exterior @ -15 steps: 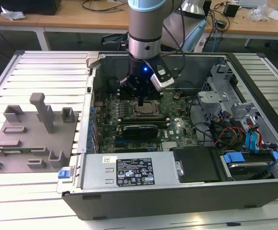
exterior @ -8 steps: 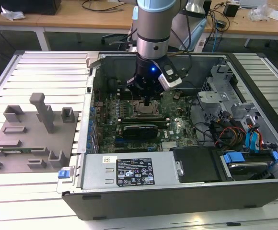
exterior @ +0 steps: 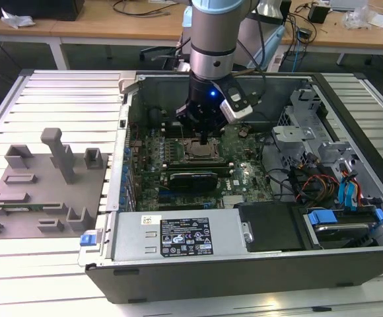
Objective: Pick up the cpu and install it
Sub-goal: 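Close the cpu cover, then install the first cpu locking lever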
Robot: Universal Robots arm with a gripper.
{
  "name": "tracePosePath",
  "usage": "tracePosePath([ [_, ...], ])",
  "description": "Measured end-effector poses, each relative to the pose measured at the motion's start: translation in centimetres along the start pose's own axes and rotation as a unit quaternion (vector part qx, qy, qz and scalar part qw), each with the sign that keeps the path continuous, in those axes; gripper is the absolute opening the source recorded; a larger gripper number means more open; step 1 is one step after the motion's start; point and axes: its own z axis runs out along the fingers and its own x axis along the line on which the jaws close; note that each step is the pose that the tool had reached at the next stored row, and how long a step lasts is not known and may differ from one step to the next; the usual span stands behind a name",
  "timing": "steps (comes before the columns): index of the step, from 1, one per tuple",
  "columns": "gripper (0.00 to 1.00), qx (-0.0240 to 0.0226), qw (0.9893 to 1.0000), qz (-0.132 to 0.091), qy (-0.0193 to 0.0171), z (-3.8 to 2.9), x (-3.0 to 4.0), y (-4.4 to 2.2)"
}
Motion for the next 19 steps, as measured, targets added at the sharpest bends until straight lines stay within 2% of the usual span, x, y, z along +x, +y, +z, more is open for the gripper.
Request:
tracePosePath([
  [5, 0.11, 0.0, 1.0, 0.001, 0.0, -1.18, -0.01, -0.03],
  [19, 0.11, 0.0, 1.0, 0.001, -0.0001, -1.5, -0.02, -0.03],
])
